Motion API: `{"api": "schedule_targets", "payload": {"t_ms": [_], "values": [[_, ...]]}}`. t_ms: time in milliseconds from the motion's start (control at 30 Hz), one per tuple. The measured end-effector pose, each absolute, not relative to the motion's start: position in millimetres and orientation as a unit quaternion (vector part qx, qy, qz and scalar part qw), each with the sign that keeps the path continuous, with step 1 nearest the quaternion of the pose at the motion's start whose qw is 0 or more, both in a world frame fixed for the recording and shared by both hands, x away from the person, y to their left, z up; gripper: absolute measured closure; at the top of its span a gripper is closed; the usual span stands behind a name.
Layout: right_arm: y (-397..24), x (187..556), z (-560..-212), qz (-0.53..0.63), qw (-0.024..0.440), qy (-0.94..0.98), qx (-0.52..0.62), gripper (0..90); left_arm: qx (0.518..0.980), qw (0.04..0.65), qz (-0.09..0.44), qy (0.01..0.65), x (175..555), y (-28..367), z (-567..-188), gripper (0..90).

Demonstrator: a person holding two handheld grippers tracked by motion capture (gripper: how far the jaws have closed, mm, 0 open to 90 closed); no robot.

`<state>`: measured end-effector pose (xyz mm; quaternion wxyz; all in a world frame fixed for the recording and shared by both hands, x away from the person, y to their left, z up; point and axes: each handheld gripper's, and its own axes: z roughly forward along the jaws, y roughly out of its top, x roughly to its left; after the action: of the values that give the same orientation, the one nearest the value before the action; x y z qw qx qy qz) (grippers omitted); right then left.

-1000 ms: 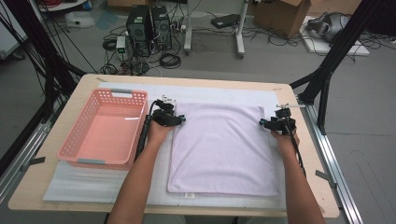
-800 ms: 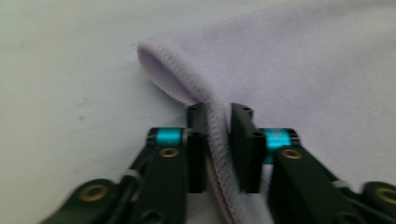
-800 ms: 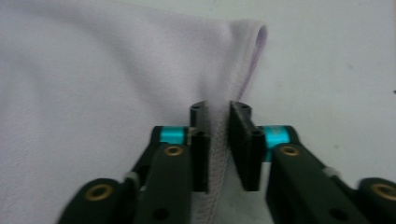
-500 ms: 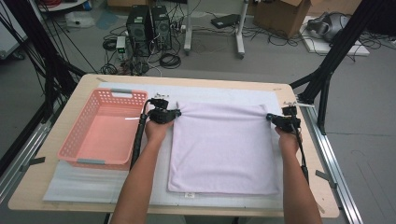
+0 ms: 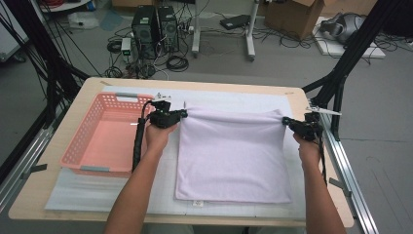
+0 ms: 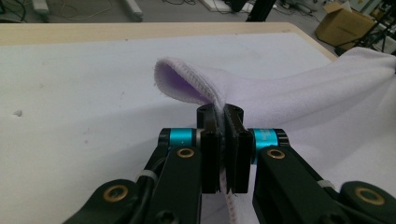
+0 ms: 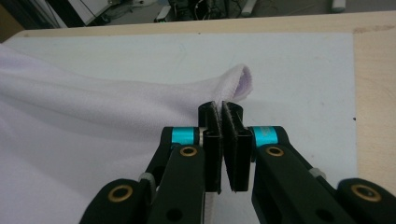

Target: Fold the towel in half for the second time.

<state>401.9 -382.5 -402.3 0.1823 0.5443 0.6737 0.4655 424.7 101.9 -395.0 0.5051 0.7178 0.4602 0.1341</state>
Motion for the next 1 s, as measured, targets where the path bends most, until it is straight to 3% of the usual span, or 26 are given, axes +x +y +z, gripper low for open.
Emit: {"api": "schedule_targets", "payload": {"t_ms": [267,467,1000], "values": [[-382,374,-385,0.477,0.191,0.689,0.510,86.9,0.707,0.525,0.133,0.455,391,110,-397,85.8],[-384,350,-386,0.483,0.189,0.694,0.499,86.8,0.726,0.520,0.138,0.429,365,110,-399,85.7],[-389,281,-420,0.472,0.174,0.715,0.486,86.8,0.752,0.514,0.110,0.397,306,116,-426,85.5]]}}
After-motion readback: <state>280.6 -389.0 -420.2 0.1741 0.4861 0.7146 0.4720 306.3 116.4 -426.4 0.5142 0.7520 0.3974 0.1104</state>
